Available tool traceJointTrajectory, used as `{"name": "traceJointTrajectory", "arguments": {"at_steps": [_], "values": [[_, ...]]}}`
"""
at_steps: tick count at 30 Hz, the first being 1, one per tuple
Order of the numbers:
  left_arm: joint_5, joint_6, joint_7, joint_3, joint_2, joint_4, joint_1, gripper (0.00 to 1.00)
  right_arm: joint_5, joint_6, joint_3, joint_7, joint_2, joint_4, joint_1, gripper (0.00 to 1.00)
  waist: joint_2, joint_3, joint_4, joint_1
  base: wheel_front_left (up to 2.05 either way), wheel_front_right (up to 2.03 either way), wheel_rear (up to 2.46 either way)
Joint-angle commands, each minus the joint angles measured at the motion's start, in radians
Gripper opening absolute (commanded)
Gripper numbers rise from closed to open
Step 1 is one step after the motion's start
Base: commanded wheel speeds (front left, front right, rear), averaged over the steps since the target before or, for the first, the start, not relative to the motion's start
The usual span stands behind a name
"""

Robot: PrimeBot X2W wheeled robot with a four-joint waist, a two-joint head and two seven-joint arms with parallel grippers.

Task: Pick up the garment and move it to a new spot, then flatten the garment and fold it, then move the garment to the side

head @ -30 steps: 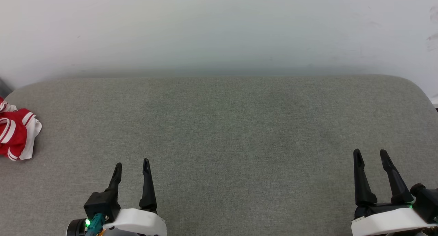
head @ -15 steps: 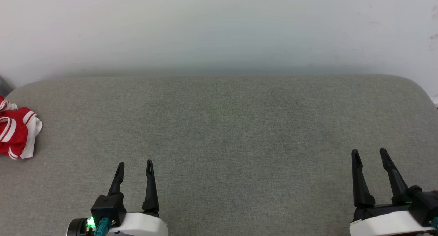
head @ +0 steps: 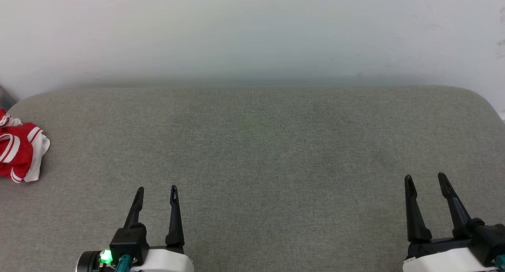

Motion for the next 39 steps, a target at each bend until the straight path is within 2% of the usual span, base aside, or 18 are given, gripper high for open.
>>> {"name": "traceJointTrajectory", "arguments": {"at_steps": [1,13,28,39], "values": [[0.004,-0.003,-0.006,0.001,-0.001,0.001,0.010,1.00,-0.002,0.000,0.001,-0.003,-0.004,-0.005,0.012,1.00,0.0000,0.000,0.000,0.0000,0.00,0.00,0.00],[-0.056,-0.008,-0.005,0.004,-0.002,0.006,0.012,1.00,0.026,0.000,0.000,-0.003,-0.004,0.003,0.011,1.00,0.0000,0.001,-0.001,0.0000,0.00,0.00,0.00],[-0.054,-0.004,-0.005,0.003,-0.002,0.010,0.004,1.00,0.038,0.000,-0.002,-0.003,-0.004,0.006,0.009,1.00,0.0000,0.002,0.007,0.0000,0.00,0.00,0.00],[-0.049,0.004,-0.005,0.014,-0.002,0.011,-0.008,1.00,0.038,0.000,0.008,-0.003,-0.004,-0.002,0.017,1.00,0.0000,0.003,0.088,0.0000,0.00,0.00,0.00]]}}
